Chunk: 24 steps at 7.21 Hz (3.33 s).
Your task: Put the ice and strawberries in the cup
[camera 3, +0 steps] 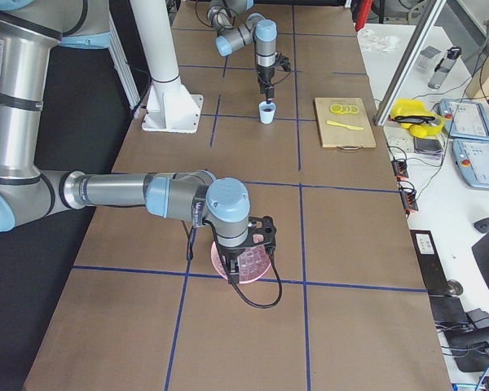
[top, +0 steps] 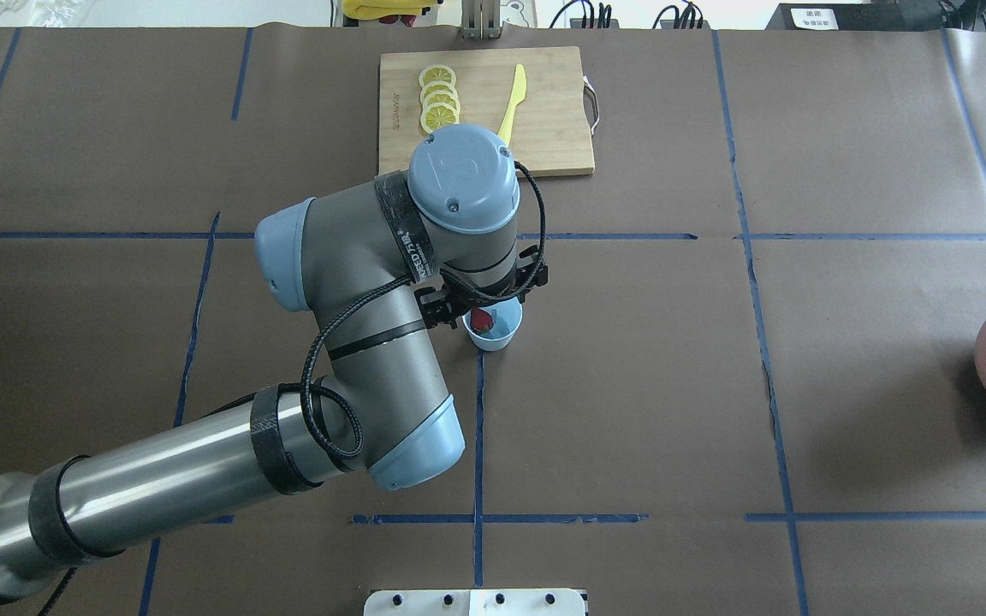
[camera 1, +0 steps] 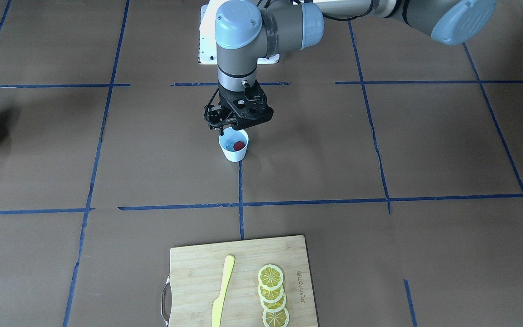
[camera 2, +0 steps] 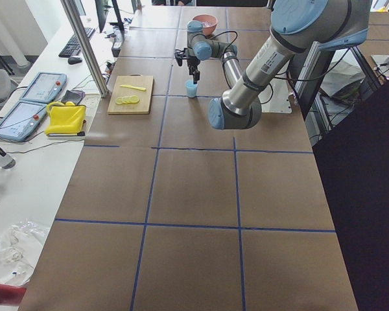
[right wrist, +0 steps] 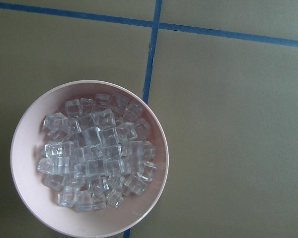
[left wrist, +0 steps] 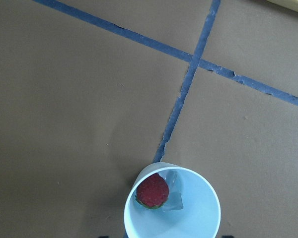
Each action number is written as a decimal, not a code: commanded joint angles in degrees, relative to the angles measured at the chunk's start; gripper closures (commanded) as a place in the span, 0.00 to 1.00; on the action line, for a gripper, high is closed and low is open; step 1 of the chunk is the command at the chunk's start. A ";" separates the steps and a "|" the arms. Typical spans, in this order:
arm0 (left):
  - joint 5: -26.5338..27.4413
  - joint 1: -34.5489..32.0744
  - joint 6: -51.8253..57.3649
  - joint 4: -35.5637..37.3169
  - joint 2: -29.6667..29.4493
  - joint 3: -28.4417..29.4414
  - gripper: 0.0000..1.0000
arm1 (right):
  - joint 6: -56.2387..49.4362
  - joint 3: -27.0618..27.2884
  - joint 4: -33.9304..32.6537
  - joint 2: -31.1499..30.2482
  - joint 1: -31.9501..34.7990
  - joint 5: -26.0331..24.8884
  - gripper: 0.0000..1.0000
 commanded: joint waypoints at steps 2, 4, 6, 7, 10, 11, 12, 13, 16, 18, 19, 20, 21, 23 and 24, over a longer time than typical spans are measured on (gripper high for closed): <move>-0.36 -1.30 11.29 1.99 6.92 -7.66 0.00 | 0.00 0.00 0.00 -0.07 0.00 0.00 0.01; -1.15 -6.37 29.11 2.61 23.42 -23.55 0.00 | 0.00 0.00 0.00 -0.07 0.00 0.00 0.01; -9.80 -17.32 48.44 1.74 36.01 -29.14 0.00 | -0.09 -0.09 0.00 -0.07 0.00 0.00 0.01; -14.20 -24.26 58.98 1.74 40.59 -29.59 0.00 | -0.18 -0.09 0.00 -0.07 0.00 0.00 0.01; -24.41 -46.58 92.82 2.44 52.12 -25.58 0.00 | -0.18 -0.09 0.00 0.02 -0.09 0.00 0.01; -27.75 -53.27 101.88 2.44 53.89 -21.46 0.00 | -0.18 -0.09 0.00 0.10 -0.09 0.00 0.01; -29.96 -57.68 106.93 2.18 54.96 -16.72 0.00 | -0.18 -0.09 0.00 0.11 -0.09 0.00 0.01; -30.07 -60.77 108.12 1.91 56.10 -14.15 0.00 | -0.18 -0.09 0.00 0.11 -0.09 0.00 0.01; -29.28 -64.92 107.69 2.00 59.54 -13.87 0.00 | -0.26 -0.18 0.00 0.11 -0.09 0.00 0.01; -29.36 -65.11 107.77 1.91 60.06 -12.82 0.00 | -0.18 -0.18 0.00 0.11 -0.09 0.00 0.01; -29.80 -65.02 107.95 1.65 59.89 -10.90 0.00 | -0.18 -0.18 0.00 0.11 -0.17 0.00 0.01; -29.28 -65.02 108.04 1.74 59.54 -11.40 0.00 | -0.18 -0.18 0.00 0.11 -0.18 0.00 0.01; -29.19 -65.02 108.13 1.82 59.71 -10.97 0.00 | -0.18 -0.53 1.57 0.11 -0.18 0.09 0.01; -29.19 -64.94 108.30 1.82 59.98 -10.97 0.00 | -0.09 -0.71 1.93 0.11 -0.18 0.00 0.01; -29.19 -64.94 108.30 1.82 59.98 -10.88 0.00 | -0.09 -0.71 1.93 0.11 -0.18 0.09 0.01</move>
